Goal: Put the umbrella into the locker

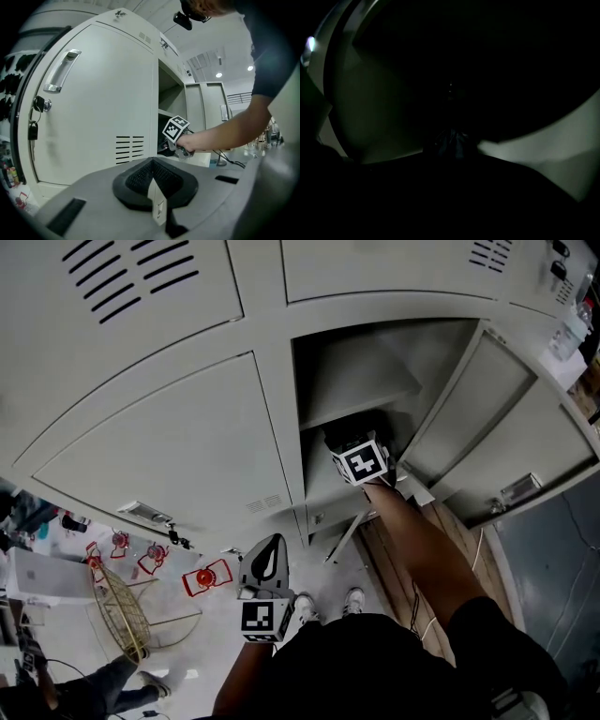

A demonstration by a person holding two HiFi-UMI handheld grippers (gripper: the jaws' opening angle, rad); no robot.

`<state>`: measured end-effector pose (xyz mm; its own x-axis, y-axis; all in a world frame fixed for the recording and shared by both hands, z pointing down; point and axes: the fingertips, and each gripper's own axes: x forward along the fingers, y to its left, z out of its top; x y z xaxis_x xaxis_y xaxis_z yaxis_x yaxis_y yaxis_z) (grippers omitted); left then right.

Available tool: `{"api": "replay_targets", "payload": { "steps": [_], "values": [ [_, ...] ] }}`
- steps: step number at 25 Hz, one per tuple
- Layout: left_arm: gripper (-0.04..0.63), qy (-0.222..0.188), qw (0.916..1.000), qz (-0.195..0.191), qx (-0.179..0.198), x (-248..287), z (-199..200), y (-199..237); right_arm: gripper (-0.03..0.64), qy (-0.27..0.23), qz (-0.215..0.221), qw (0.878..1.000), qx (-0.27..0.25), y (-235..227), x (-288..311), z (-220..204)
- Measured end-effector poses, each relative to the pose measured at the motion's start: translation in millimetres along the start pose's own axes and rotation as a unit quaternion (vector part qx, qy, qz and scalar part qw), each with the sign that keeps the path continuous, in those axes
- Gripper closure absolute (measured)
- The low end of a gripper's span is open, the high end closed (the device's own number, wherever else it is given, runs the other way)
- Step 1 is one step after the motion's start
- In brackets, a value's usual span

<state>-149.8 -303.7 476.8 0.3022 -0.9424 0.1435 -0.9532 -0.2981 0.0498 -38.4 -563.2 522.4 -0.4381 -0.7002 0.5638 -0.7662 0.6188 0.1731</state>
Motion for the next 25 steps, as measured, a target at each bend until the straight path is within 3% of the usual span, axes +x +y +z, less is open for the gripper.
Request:
{"api": "replay_targets", "payload": {
  "steps": [7, 11, 15, 25],
  "values": [
    [0.598, 0.0, 1.0, 0.01, 0.0, 2, 7, 4, 0.379, 0.034, 0.016, 0.999, 0.001, 1, 10, -8],
    [0.598, -0.004, 1.0, 0.003, 0.005, 7, 9, -1, 0.339, 0.031, 0.021, 0.999, 0.001, 2, 8, -8],
    [0.598, -0.003, 1.0, -0.002, 0.004, 9, 10, -7, 0.319, 0.006, 0.031, 0.999, 0.014, 6, -6, -6],
    [0.598, -0.007, 0.9998, -0.017, 0.012, 20, 15, -20, 0.319, -0.114, 0.03, 0.992, 0.041, 10, -99, 11]
  ]
}}
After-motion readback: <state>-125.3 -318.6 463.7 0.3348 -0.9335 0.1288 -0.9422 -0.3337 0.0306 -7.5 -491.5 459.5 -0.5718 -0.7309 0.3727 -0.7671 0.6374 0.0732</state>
